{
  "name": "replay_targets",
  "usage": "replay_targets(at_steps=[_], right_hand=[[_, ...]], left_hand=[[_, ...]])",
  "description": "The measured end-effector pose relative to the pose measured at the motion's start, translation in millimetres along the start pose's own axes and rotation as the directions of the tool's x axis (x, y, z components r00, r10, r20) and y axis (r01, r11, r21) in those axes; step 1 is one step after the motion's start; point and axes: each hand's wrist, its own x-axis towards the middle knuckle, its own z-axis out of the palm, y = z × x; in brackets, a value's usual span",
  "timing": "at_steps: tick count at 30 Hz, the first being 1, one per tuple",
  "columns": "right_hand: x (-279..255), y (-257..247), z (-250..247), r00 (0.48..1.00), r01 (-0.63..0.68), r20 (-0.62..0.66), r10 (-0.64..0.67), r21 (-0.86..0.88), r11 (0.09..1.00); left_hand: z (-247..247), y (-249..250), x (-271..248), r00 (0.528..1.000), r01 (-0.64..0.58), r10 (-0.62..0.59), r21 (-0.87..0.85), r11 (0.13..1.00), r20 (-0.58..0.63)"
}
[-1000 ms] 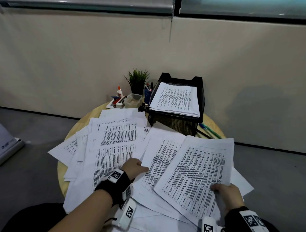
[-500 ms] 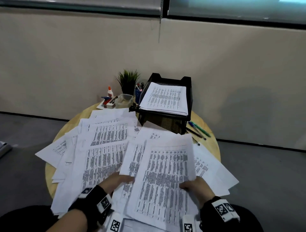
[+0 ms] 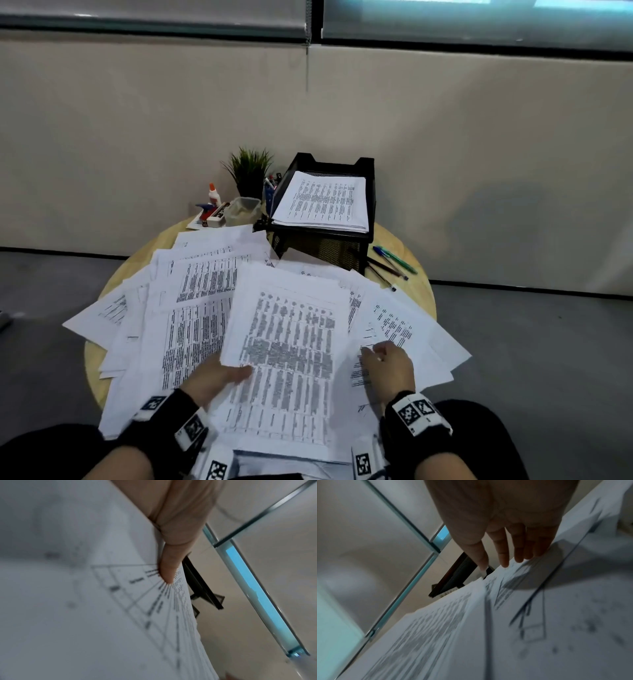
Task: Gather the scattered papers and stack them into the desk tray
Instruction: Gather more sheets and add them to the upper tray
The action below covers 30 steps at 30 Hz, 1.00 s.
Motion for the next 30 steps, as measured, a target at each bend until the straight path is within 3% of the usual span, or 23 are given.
replay_targets(at_steps=[2, 5, 8, 11, 17, 24, 27, 30], right_hand=[[3, 5, 2, 0.998, -0.05, 0.037, 0.053, -0.07, 0.996], [-1, 1, 7, 0.995, -0.01, 0.098, 0.036, -0.247, 0.969], [-3, -10, 11, 0.996, -0.023, 0.076, 0.053, -0.348, 0.937], [-7, -28, 21, 0.993, -0.062, 0.07, 0.097, -0.393, 0.917], [0, -59, 39, 0.942, -0.227, 0.121, 0.312, -0.454, 0.862], [9, -70, 54, 0.927, -0.227, 0.202, 0.316, -0.37, 0.901], [12, -73, 59, 0.911, -0.207, 0.219, 0.351, -0.493, 0.845], [7, -81, 59, 0.925, -0.224, 0.134, 0.354, -0.559, 0.798]], left_hand=[[-18, 0, 0, 0.998, -0.029, 0.029, -0.008, 1.0, -0.052], [-46, 2, -3, 0.994, -0.026, 0.021, -0.046, 0.999, -0.107], [-65, -1, -2, 0.991, -0.016, 0.009, -0.057, 0.998, -0.135], [-72, -6, -1, 0.985, -0.021, 0.005, -0.09, 0.996, -0.17], [-69, -19, 2, 0.977, -0.013, -0.017, -0.14, 0.99, -0.211], [-71, -32, 3, 0.973, -0.001, -0.048, -0.213, 0.977, -0.227], [-73, -35, 1, 0.971, 0.002, -0.058, -0.235, 0.972, -0.232], [-75, -38, 2, 0.965, -0.019, -0.05, -0.258, 0.966, -0.258]])
